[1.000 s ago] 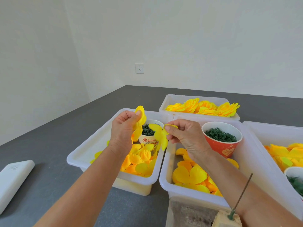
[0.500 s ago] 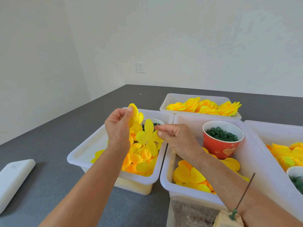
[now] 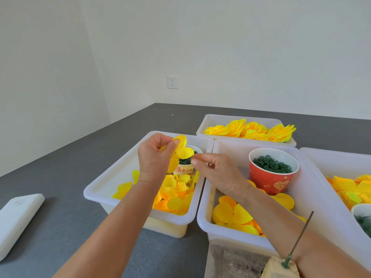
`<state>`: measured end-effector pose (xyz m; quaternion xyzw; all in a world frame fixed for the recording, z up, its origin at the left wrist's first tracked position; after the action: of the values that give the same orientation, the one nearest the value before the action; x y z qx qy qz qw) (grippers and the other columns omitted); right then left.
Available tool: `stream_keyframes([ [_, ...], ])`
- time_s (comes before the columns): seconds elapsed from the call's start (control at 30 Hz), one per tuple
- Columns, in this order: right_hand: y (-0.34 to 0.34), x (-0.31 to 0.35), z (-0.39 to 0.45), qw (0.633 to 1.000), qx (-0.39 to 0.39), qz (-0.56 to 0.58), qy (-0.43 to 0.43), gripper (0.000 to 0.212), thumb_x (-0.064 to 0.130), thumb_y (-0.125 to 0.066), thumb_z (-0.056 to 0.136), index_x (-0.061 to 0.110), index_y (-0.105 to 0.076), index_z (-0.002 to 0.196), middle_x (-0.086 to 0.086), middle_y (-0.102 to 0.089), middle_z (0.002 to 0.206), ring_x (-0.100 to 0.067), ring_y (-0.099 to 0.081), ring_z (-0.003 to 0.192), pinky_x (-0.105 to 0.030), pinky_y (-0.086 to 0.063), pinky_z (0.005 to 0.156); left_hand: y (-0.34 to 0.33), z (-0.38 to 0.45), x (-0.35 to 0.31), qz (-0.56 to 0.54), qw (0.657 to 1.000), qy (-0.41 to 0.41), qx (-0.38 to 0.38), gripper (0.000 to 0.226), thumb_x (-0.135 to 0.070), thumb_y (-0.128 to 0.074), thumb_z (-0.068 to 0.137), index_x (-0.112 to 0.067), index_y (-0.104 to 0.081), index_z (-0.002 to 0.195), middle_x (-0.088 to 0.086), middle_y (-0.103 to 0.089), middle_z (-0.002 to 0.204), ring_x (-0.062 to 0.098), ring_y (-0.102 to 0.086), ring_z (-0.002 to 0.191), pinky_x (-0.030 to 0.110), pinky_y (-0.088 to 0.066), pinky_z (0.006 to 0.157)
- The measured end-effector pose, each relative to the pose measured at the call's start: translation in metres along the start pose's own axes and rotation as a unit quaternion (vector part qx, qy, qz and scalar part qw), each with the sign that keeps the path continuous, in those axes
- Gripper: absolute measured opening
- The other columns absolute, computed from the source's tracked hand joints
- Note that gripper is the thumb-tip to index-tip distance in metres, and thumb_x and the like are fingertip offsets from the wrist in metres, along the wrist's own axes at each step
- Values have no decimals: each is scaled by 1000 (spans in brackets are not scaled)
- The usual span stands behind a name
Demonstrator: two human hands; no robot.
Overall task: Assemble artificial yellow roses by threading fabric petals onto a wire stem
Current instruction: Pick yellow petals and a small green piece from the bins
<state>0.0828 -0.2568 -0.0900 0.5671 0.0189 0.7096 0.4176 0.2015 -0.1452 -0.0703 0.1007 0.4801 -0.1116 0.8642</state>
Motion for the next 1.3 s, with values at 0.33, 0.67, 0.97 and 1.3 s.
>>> stream_keyframes([
  [0.33, 8, 3, -2, 986, -23, 156, -58, 8, 7, -65, 84, 8, -69, 78, -4, -65, 68, -5, -60, 59, -16, -47, 58, -19, -11, -2, -104, 978, 58, 172, 13, -8, -76, 74, -9, -65, 68, 2, -63, 61, 11, -54, 56, 23, -46, 54],
  [0.67, 19, -6, -2, 971, -82, 206, -89, 6, 2, -70, 79, 5, -66, 77, -3, -59, 61, -1, -47, 45, -12, -39, 47, -26, -20, -3, -97, 948, 113, 281, 5, -10, -73, 76, -10, -68, 78, 13, -57, 67, 16, -49, 55, 20, -45, 51],
  [0.97, 17, -5, -3, 980, -73, 168, -72, 6, 11, -73, 79, 10, -68, 76, -1, -62, 62, -4, -51, 53, -15, -42, 52, -27, -16, 0, -85, 956, 95, 264, 25, -7, -72, 78, -10, -54, 60, 2, -49, 51, 11, -43, 47, 19, -41, 46],
  [1.3, 26, -2, -3, 983, -99, 137, -67, 20, 10, -67, 82, -4, -64, 68, -8, -62, 60, -10, -52, 55, -25, -45, 59, -24, -14, -2, -123, 962, 80, 229, 12, -12, -74, 75, -6, -63, 75, 4, -64, 64, 13, -58, 58, 26, -49, 58],
])
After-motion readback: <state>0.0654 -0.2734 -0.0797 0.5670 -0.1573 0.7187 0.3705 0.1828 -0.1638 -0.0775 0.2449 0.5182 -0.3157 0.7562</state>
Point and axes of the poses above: each hand's wrist, its own z-axis towards the middle knuckle, its own y-axis out of the back of the hand, x = y × z, the point moved 5 cm from there along z, towards the middle knuckle
